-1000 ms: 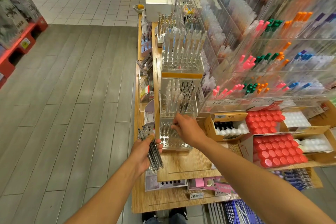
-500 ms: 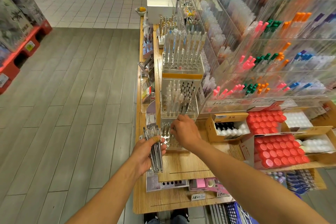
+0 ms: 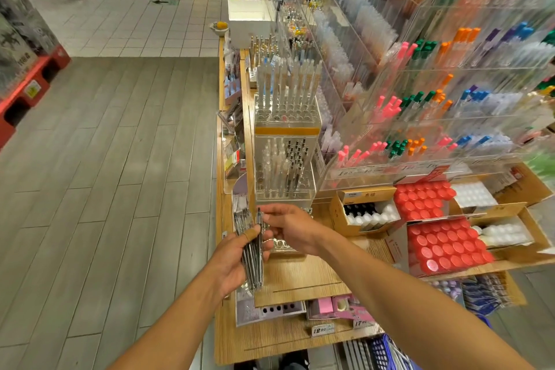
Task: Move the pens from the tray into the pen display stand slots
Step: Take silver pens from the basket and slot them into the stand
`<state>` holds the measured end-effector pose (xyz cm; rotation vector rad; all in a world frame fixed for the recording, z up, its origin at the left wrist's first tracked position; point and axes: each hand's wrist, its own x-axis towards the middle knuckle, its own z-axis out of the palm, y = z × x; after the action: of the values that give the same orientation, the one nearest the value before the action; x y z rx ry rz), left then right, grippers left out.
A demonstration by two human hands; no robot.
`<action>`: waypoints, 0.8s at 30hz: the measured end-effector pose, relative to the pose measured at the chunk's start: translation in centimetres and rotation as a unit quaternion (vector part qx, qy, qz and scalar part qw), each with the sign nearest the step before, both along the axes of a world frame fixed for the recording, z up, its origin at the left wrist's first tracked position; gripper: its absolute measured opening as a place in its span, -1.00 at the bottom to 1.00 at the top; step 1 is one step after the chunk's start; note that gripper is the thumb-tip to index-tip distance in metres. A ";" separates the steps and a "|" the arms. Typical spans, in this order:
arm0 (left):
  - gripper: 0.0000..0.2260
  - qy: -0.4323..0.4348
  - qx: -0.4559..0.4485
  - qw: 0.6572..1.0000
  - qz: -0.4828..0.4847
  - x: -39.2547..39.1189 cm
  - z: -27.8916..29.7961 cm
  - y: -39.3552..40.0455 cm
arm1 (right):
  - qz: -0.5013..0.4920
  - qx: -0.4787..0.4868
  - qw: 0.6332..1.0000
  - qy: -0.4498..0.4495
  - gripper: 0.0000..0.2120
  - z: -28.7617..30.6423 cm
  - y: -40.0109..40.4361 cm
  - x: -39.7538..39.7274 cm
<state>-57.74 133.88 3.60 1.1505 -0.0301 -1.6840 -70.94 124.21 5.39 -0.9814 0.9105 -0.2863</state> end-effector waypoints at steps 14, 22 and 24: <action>-0.70 0.038 0.058 0.994 0.084 1.9 -1.1 0.2 | -0.101 -0.164 0.981 -0.025 -0.85 3.3 -3.6 -1.2; -0.84 0.002 0.087 0.989 0.116 3.0 -1.6 0.1 | 0.034 -0.465 0.865 0.186 -0.90 1.1 -2.7 -0.4; -0.84 -0.009 0.089 0.990 0.109 2.8 -1.5 0.1 | 0.069 -0.484 0.846 0.213 -0.85 0.2 -2.6 0.0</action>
<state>-54.92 133.98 2.10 1.2529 0.2327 -1.5042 -70.99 121.61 5.61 -2.1064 1.0988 -0.4259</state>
